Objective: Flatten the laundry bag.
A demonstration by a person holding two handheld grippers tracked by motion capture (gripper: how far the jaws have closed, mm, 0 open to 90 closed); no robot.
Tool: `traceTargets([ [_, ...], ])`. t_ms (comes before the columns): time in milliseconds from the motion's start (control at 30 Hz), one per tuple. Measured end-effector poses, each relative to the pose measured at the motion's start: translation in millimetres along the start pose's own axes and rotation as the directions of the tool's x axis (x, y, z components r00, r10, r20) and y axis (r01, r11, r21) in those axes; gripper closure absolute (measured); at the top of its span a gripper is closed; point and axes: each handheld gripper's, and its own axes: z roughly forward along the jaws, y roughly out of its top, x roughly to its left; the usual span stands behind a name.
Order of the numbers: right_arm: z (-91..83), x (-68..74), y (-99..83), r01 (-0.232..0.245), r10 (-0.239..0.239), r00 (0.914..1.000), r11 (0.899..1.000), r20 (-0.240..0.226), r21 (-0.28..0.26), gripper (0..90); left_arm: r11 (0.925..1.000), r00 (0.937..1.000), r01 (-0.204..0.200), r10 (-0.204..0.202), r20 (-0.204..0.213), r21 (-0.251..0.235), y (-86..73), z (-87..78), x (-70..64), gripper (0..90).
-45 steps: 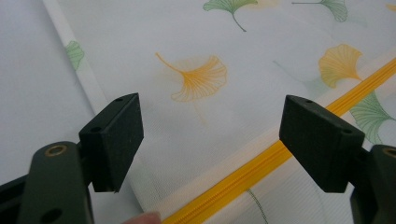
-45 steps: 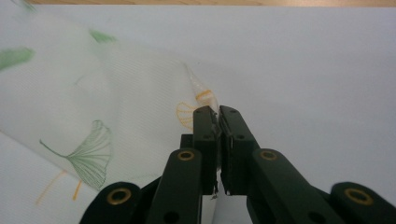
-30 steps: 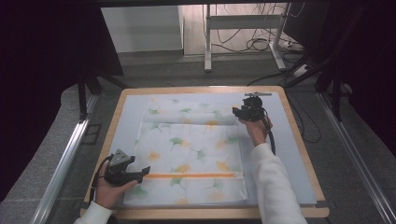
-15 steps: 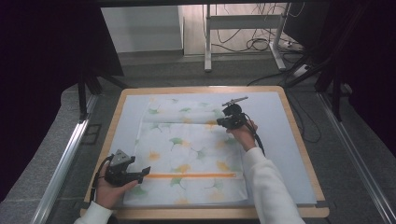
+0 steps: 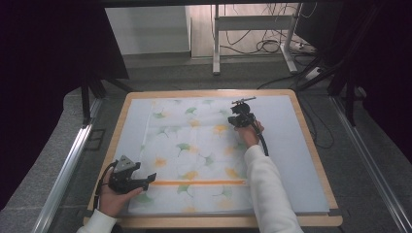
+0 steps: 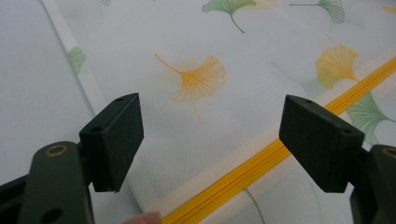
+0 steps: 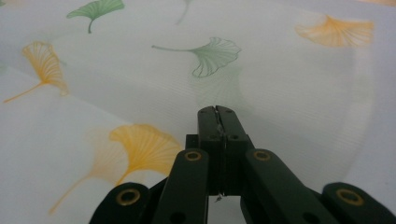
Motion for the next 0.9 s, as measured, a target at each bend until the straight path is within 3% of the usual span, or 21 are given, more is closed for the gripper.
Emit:
traceTargets([
  [133, -1.0, -2.7, -1.5, -0.008, 0.008, 1.0, 1.0, 0.0, 0.008, 89.2, 1.0, 1.0, 0.0, 0.0, 0.002, -0.002, 0.0, -0.5, 0.1, 21.5],
  [500, -34.8, -6.5, -4.3, 0.024, -0.024, 0.9996, 0.999, -0.014, -0.031, 89.2, 1.0, 1.0, -0.01, 0.01, 0.002, 0.001, 1.4, 0.5, -3.7, 21.4],
  [900, -77.1, 5.9, -24.2, 0.085, -0.09, 0.9914, 0.995, -0.096, -0.053, 89.2, 0.9999, 1.0, -0.005, 0.005, -0.004, -0.015, 2.9, -0.2, -4.0, 21.4],
])
